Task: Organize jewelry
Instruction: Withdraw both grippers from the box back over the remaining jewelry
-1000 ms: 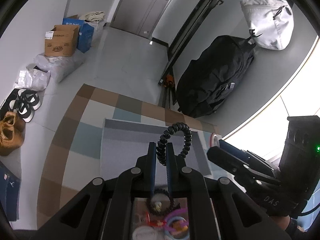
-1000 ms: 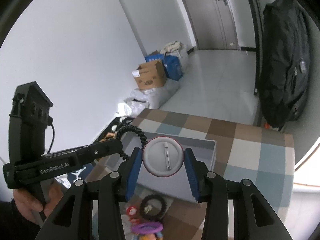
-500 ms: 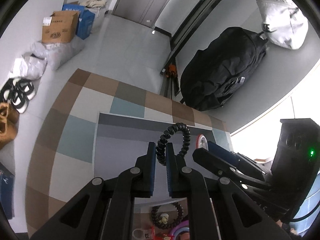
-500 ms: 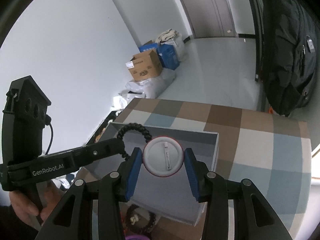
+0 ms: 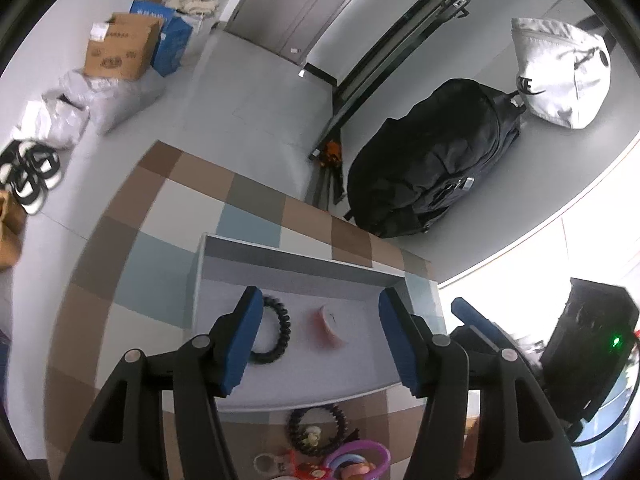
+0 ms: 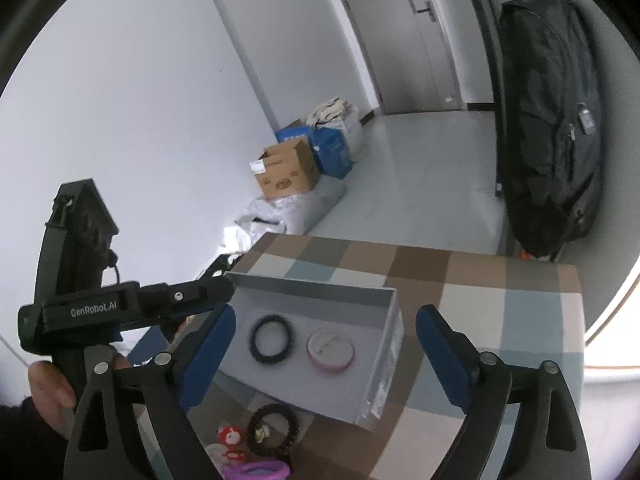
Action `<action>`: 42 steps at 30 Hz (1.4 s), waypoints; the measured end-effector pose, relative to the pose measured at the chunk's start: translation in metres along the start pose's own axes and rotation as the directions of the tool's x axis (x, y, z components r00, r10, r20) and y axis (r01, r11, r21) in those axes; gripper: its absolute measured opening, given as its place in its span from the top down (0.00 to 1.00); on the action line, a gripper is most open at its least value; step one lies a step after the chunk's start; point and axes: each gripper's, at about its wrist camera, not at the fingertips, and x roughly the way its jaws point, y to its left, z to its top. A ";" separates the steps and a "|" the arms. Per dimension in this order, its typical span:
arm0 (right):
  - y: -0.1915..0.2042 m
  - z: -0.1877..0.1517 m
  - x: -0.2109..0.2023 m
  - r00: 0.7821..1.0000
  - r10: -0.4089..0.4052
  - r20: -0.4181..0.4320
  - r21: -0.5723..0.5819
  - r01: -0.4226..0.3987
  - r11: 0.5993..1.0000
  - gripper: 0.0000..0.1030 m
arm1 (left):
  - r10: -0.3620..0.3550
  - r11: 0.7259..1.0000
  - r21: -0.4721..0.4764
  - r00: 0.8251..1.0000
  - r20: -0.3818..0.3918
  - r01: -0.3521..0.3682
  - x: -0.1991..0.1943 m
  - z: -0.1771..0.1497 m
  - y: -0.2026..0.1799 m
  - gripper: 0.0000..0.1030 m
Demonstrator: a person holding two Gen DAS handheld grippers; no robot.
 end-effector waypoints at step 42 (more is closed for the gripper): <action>0.020 -0.082 -0.068 0.997 -0.071 -0.040 0.060 0.074 0.995 0.00 | 0.338 0.919 0.252 0.935 -0.111 -0.303 -0.018 -0.112 -0.007 0.33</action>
